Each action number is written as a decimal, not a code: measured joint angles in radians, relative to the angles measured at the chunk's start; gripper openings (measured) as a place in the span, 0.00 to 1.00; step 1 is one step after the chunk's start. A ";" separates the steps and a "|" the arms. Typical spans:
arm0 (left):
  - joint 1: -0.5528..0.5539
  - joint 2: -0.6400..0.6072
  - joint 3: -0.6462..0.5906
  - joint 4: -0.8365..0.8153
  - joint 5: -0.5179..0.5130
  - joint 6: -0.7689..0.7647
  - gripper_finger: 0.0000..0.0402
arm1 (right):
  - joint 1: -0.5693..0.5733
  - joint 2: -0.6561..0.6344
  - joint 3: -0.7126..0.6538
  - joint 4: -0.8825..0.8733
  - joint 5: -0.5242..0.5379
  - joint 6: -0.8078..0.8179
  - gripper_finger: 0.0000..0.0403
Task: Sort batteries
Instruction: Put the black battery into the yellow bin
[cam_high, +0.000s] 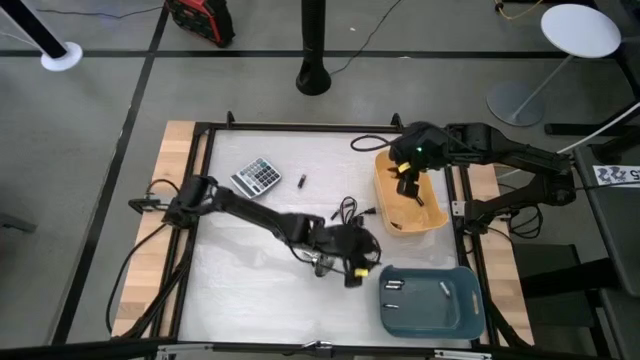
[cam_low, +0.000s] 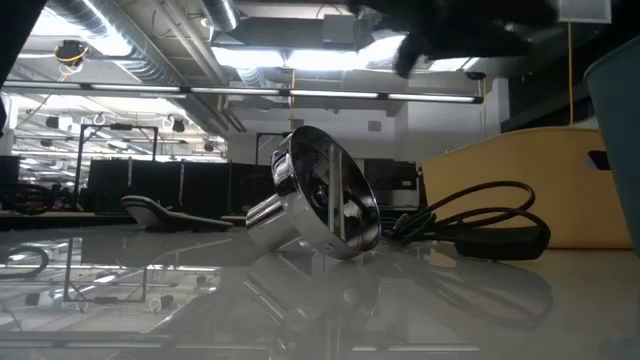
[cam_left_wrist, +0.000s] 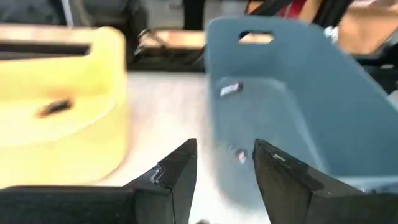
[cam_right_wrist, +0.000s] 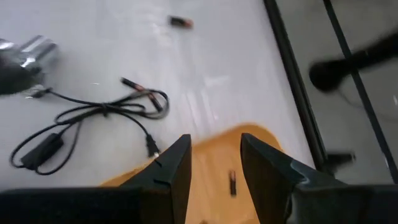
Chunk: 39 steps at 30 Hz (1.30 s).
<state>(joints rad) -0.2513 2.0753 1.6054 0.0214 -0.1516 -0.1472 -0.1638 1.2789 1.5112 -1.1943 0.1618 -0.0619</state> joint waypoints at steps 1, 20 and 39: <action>0.009 -0.022 0.000 -0.049 0.000 -0.007 0.36 | 0.000 0.001 0.000 0.018 -0.023 -0.030 0.34; 0.188 -0.233 -0.034 -1.005 -0.073 -0.188 0.30 | 0.000 0.259 0.000 0.200 -0.298 -0.332 0.34; 0.624 -0.255 -0.389 -0.785 0.060 0.018 0.29 | 0.000 0.503 0.000 0.282 -0.443 -0.520 0.34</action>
<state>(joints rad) 0.3726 1.8202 1.2163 -0.7640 -0.0916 -0.1288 -0.1638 1.7818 1.5108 -0.9127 -0.2813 -0.5815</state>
